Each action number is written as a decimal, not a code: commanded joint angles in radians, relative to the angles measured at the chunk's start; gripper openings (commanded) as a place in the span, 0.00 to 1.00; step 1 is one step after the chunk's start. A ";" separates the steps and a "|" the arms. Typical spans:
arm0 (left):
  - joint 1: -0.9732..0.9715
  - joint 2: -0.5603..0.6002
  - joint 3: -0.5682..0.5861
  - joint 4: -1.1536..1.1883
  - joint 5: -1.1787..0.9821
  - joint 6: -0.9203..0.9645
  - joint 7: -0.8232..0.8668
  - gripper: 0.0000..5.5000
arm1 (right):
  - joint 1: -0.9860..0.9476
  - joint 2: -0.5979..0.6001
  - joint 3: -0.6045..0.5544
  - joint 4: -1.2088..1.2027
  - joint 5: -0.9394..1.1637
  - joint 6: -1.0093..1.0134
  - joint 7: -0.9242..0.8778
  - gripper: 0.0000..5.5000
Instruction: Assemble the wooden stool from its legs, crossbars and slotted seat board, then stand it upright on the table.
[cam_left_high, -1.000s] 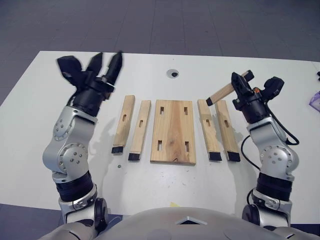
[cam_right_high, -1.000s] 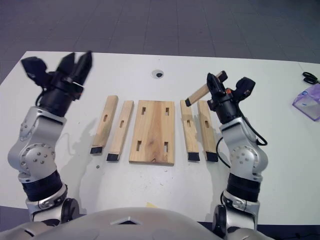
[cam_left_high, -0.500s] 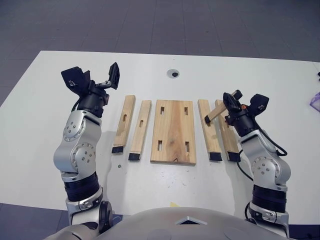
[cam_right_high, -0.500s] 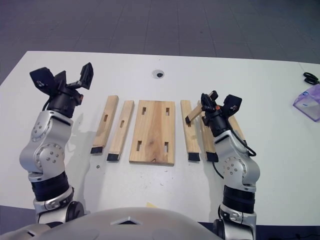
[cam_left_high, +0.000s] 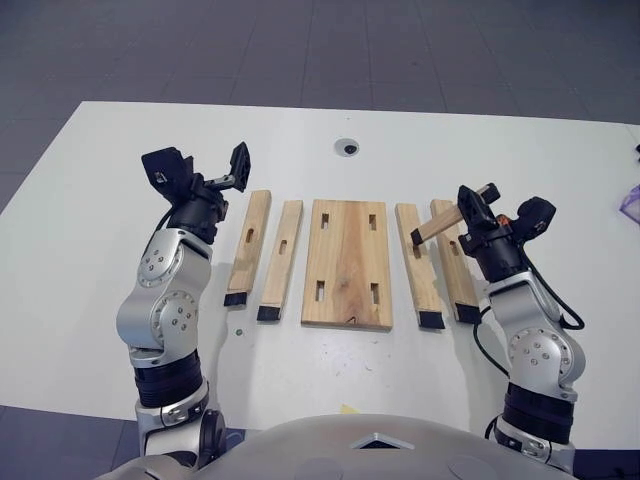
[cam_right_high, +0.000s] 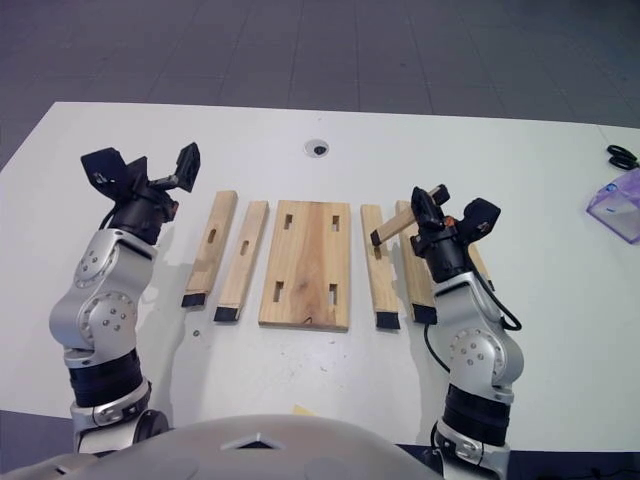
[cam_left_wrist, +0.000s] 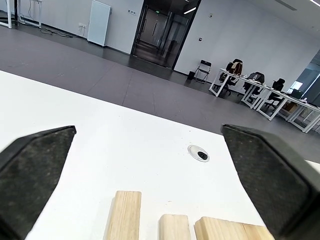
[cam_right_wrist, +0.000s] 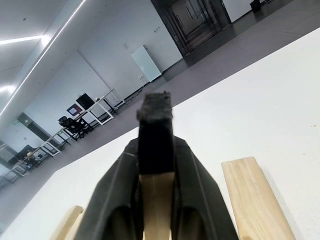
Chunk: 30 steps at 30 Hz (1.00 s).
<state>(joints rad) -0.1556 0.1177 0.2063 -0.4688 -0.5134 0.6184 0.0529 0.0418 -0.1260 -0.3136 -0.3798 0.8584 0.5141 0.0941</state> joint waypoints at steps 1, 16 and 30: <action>0.016 0.007 -0.013 -0.008 0.016 0.021 0.000 0.98 | 0.029 -0.009 -0.010 -0.019 0.015 0.014 0.000 0.08; 0.028 0.019 -0.041 0.014 0.045 0.011 -0.027 0.98 | 0.081 -0.001 0.018 -0.032 -0.037 -0.003 -0.013 0.08; 0.021 0.011 -0.053 0.001 0.039 0.041 -0.034 0.98 | 0.063 0.040 0.041 -0.021 -0.069 -0.049 -0.012 0.08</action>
<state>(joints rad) -0.1301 0.1286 0.1520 -0.4627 -0.4717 0.6380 0.0205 0.1148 -0.0902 -0.2714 -0.3973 0.8003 0.4744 0.0848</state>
